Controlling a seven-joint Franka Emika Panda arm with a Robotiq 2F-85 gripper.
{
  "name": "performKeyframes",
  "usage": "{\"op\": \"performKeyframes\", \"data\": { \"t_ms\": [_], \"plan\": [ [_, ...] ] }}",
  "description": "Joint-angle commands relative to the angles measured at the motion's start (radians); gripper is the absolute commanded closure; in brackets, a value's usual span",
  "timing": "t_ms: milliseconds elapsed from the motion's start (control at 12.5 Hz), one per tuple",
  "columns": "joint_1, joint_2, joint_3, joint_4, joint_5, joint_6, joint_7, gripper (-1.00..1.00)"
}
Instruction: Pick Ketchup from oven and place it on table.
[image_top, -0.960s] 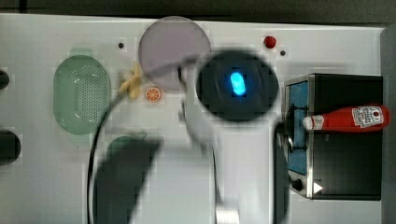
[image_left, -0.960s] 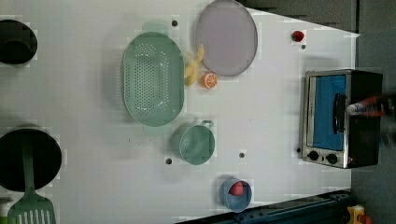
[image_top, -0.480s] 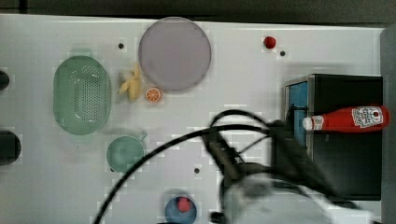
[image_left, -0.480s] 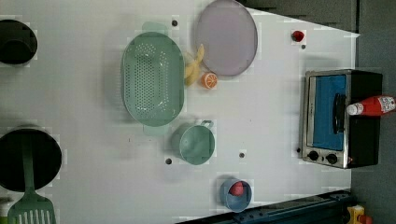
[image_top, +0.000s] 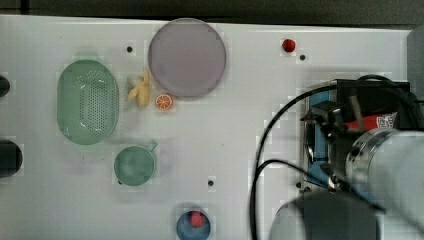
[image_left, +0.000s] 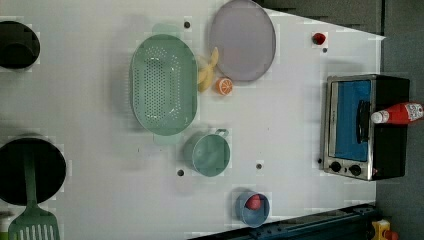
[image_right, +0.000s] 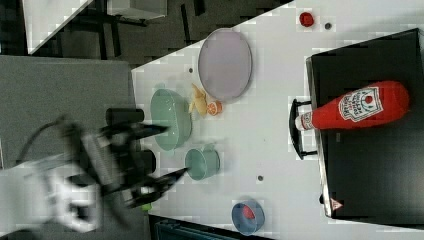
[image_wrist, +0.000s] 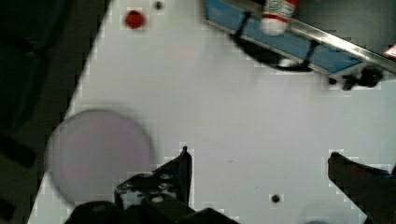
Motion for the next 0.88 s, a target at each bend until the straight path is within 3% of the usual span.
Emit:
{"op": "performKeyframes", "data": {
  "t_ms": [80, 480, 880],
  "plan": [
    [-0.026, 0.069, -0.13, -0.03, 0.009, 0.075, 0.019, -1.0],
    [-0.029, 0.283, -0.271, 0.04, 0.011, 0.229, 0.019, -1.0],
    [-0.063, 0.498, -0.305, 0.132, 0.061, 0.346, 0.019, -1.0]
  ]
}}
